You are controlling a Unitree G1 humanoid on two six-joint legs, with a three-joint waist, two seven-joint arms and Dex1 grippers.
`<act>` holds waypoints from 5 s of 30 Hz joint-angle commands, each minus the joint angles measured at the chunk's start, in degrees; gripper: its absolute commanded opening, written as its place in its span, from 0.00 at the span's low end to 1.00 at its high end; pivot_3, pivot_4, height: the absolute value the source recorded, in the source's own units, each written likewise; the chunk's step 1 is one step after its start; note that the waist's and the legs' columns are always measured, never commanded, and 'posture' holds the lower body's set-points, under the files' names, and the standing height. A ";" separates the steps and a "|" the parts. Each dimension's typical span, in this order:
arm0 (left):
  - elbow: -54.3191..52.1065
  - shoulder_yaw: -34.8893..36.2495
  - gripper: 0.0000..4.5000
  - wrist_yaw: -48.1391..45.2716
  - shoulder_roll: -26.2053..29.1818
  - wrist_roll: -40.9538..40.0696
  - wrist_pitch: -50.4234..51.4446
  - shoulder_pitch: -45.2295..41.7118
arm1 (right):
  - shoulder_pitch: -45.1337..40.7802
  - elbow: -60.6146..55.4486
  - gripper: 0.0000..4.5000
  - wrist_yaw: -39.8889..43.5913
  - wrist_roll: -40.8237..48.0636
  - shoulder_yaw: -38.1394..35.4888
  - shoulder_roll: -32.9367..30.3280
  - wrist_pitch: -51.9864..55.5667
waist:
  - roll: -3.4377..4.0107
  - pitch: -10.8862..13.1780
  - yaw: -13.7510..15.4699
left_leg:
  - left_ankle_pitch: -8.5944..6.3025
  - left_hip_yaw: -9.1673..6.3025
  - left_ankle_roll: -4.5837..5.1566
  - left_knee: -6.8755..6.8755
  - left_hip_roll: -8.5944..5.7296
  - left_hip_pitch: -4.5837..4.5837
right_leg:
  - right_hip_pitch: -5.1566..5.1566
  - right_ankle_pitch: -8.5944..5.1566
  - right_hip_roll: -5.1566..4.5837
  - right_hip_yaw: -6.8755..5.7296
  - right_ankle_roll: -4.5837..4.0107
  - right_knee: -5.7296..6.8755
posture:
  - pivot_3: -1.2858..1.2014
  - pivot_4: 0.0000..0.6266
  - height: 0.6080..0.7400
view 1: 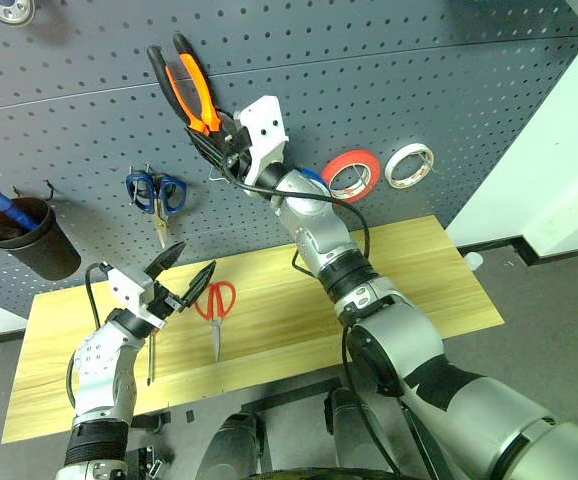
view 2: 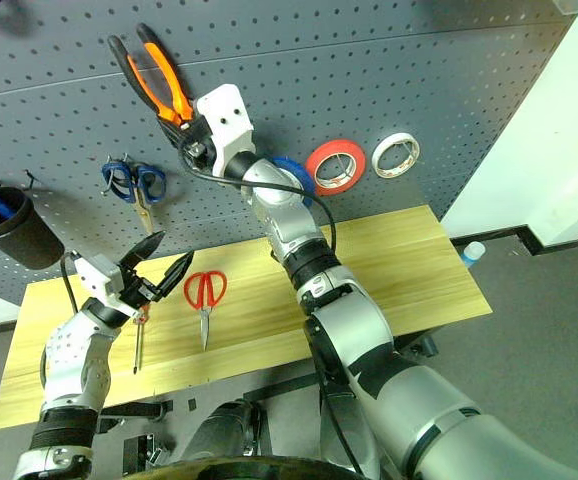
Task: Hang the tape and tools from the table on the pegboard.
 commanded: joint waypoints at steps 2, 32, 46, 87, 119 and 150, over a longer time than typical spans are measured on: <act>-0.41 0.99 0.80 -0.79 0.63 -0.95 -1.92 0.05 | -1.21 2.56 0.47 -2.86 -1.47 -0.18 3.58 -6.42 | -0.01 -0.01 -0.11 | 0.01 0.00 -0.01 0.01 0.00 0.00 | 0.00 0.00 0.00 0.00 0.00 0.03 | 0.49 0.12 0.98; -8.04 4.52 0.80 1.94 4.41 -3.90 1.53 5.10 | 0.43 0.44 0.47 -1.15 1.50 0.67 8.04 -13.16 | 0.04 -0.08 -1.00 | 0.04 -0.03 -0.05 0.04 0.01 0.04 | -0.02 0.01 0.04 0.05 -0.02 0.15 | 0.50 0.21 0.98; -12.43 5.95 0.80 4.45 5.67 -3.73 4.15 9.41 | 3.03 1.05 0.47 0.92 3.27 3.24 10.18 -12.88 | 0.15 0.11 -0.79 | 0.03 -0.03 -0.04 0.04 0.01 0.07 | 0.01 0.00 0.06 0.05 -0.03 0.18 | 0.51 0.27 0.98; -19.61 10.51 0.80 5.80 7.10 -3.50 5.93 21.96 | -5.36 11.63 0.47 3.48 5.20 -1.90 10.03 -16.54 | 0.32 0.53 0.92 | 0.02 -0.04 -0.01 -0.04 0.03 0.07 | 0.01 -0.01 0.10 0.04 -0.05 0.11 | 0.54 0.25 0.98; -13.43 9.31 0.80 1.68 5.79 -3.06 1.82 21.25 | -7.28 16.65 0.47 0.03 0.75 -4.67 7.04 -19.12 | 0.29 0.51 2.41 | 0.02 -0.04 -0.02 -0.05 0.03 0.08 | 0.02 -0.01 0.11 0.04 -0.05 0.08 | 0.54 0.24 0.98; -18.47 10.78 0.80 1.62 4.29 -8.21 1.34 16.63 | -6.19 19.32 0.47 -5.86 -4.92 -4.98 4.08 -19.13 | 0.25 0.48 2.34 | 0.02 -0.05 -0.02 -0.04 0.03 0.12 | 0.06 -0.01 0.11 0.04 -0.06 0.10 | 0.54 0.23 0.98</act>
